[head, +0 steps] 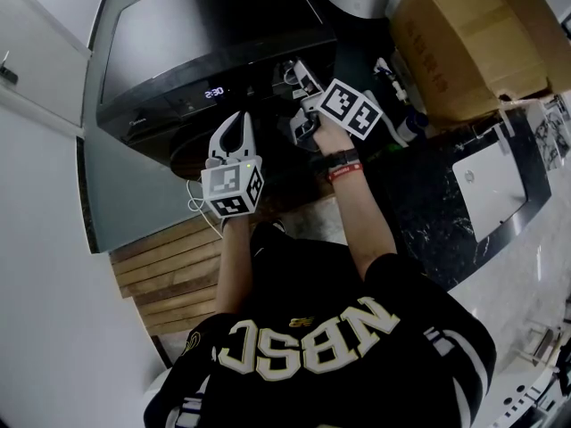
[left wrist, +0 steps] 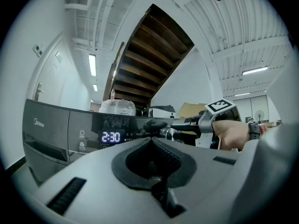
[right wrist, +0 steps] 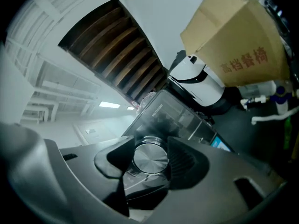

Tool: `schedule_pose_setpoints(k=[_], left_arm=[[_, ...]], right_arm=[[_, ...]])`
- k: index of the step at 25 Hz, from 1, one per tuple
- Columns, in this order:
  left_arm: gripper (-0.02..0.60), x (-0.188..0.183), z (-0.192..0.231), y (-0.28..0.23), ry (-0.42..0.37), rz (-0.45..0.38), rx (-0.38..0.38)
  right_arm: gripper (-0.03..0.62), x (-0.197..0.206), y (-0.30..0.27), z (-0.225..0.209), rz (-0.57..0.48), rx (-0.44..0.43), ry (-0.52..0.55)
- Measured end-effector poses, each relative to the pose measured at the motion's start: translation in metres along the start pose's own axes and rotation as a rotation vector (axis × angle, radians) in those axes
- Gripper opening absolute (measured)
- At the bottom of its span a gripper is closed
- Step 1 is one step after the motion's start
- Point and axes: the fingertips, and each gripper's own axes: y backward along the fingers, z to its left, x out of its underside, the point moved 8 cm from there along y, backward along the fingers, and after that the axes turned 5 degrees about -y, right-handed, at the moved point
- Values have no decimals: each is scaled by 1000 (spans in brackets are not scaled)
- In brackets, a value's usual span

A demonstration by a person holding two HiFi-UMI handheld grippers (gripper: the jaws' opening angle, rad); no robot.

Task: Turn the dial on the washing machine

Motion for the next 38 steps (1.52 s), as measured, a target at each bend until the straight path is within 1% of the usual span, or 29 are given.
schedule_pose_setpoints(k=[8,10,12,17,20,22,28,32,35,38], left_arm=[[12,-1,0,-2,5,-4,5],[12,-2,0,-2,6,-7,5],[12,-3,0,-3,6,-7,5],[12,-5,3,-3,10,-10,-2],[12,-8,6,-2,13,-16,-15],[12,-8,6,0,16,-19,-26],[12,-8,-2,7,4,-21,-44],[12,-9,-13,11,-4,-25,-46],[12,-11,-21,15,-13,-28,-46],[12,-13,-27,20,-25,-30,-47]], right_arm=[[222,5,1,-16,-48,-17,-353],[222,6,1,-18,-53,-19,-391],[222,5,1,-18,-46,-21,-380],[217,2,0,-17,-7,-51,-299],[181,-3,6,-16,-2,-63,-226],[181,-7,14,-16,0,-67,-170],[176,-11,38,-11,33,-70,45],[156,-8,56,-7,59,-62,200],[155,-3,67,-4,73,-68,292],[143,-1,81,3,68,-47,421]])
